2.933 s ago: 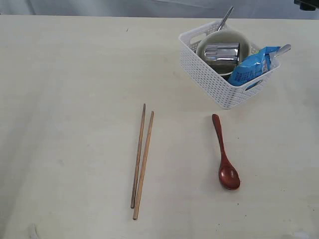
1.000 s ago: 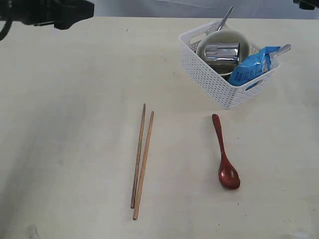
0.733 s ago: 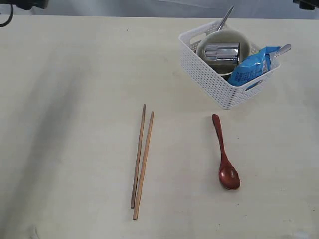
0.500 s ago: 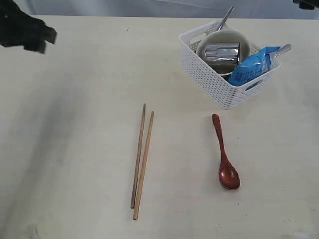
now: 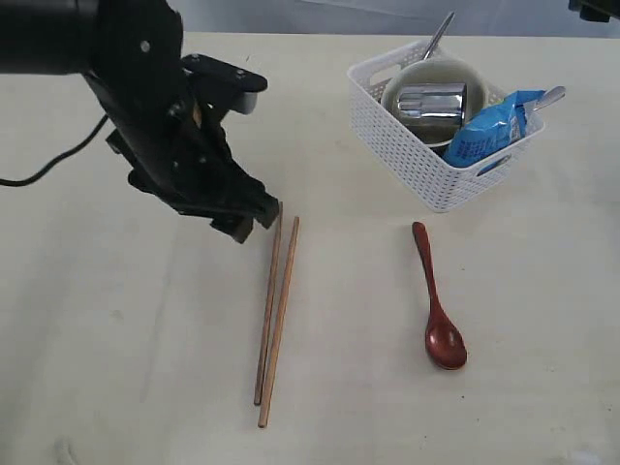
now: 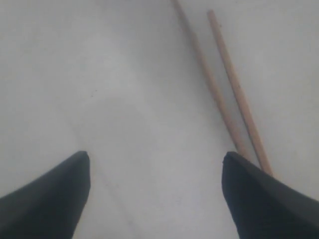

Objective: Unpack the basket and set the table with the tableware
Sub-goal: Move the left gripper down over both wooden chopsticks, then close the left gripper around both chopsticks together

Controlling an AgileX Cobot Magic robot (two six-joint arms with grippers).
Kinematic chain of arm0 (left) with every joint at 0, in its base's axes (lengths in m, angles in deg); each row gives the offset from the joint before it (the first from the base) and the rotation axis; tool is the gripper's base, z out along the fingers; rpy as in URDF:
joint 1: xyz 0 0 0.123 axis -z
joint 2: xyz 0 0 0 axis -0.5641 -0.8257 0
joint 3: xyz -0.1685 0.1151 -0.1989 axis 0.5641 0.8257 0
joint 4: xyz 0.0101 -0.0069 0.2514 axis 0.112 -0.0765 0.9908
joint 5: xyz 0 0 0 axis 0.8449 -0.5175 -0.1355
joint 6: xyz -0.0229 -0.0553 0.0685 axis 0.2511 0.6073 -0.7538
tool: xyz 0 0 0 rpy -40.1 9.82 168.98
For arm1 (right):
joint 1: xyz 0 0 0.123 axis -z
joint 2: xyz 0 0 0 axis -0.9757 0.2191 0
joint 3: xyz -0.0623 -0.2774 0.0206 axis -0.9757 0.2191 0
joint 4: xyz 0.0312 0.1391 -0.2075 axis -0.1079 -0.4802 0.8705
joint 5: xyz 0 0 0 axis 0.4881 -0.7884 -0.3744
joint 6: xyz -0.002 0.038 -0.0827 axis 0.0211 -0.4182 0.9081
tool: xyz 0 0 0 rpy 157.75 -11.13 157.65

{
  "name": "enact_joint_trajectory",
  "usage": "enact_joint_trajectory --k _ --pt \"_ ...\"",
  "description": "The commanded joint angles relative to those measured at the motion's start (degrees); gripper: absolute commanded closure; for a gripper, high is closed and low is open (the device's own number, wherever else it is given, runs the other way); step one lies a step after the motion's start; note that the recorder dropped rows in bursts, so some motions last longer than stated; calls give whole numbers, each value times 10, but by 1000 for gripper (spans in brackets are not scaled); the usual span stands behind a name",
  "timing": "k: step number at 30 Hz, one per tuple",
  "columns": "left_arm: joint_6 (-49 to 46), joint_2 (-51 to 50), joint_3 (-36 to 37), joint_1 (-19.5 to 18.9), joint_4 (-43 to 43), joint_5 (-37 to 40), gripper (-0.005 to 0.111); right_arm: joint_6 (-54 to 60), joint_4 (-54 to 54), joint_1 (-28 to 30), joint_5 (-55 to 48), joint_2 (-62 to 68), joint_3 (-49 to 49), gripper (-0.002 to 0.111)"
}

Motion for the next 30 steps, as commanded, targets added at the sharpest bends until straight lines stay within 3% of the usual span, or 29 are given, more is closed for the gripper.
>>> enact_joint_trajectory --k 1,14,30 --pt "43 -32 -7 23 16 -33 38 2 2 4 -4 -1 2 64" --pt "73 -122 -114 52 16 5 38 2 2 4 -11 -1 2 64" --pt "117 -164 -115 51 17 -1 38 3 4 4 -18 -1 2 64"
